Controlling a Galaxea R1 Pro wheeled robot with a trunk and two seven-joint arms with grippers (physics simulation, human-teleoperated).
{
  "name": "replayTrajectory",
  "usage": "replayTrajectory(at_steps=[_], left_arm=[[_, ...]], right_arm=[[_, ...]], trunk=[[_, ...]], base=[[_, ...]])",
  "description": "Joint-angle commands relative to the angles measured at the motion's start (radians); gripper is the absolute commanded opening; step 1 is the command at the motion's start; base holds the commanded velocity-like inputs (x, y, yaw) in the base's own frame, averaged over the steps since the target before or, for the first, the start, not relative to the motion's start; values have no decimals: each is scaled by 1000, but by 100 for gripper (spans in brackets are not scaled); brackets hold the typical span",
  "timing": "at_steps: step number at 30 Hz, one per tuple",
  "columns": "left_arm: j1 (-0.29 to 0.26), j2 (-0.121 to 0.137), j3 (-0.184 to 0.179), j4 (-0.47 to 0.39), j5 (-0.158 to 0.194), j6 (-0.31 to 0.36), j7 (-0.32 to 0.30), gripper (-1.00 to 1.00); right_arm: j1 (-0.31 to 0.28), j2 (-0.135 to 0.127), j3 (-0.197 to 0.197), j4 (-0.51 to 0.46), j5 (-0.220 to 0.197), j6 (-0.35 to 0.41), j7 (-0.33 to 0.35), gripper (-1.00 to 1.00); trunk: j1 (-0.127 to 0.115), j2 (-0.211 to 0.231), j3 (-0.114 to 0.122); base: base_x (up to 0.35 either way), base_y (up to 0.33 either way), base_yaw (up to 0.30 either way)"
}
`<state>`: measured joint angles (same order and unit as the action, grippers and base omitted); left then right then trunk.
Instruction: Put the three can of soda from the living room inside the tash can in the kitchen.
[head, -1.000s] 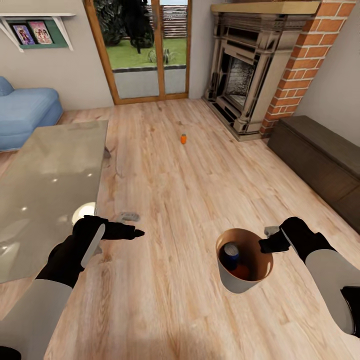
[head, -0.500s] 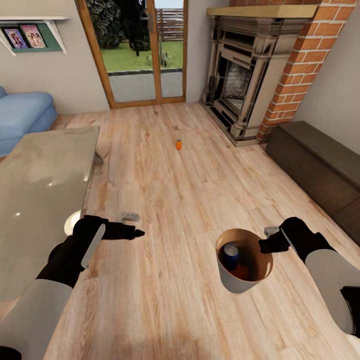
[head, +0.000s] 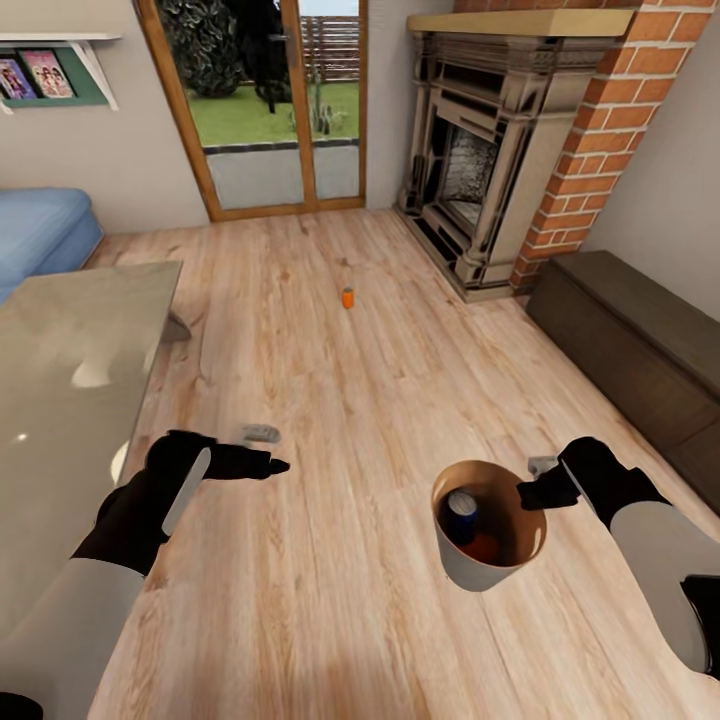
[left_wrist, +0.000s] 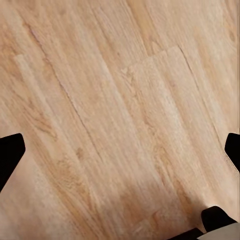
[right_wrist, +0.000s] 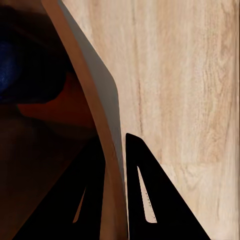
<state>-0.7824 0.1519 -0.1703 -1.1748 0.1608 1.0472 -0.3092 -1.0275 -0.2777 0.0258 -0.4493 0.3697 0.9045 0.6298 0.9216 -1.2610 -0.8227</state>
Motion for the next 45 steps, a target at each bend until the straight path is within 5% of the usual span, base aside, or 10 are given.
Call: replayTrajectory(at_steps=[1,28,45], left_arm=[[0,0,0,0,0,0,0,100],[7,0,-1,-3,5,0,0,100],[8,-1,-2,-2,3,0,0,100]], right_arm=[[1,0,-3,0,-18,5,4,-100],[18,3,0,-2,-18,5,4,-100],[18,15,-1,-3,-17,5,3,-100]], trunk=[[0,0,0],[0,0,28],[0,0,33]], base=[[282,-192,0],[296,-155,4],[298,-151,222]])
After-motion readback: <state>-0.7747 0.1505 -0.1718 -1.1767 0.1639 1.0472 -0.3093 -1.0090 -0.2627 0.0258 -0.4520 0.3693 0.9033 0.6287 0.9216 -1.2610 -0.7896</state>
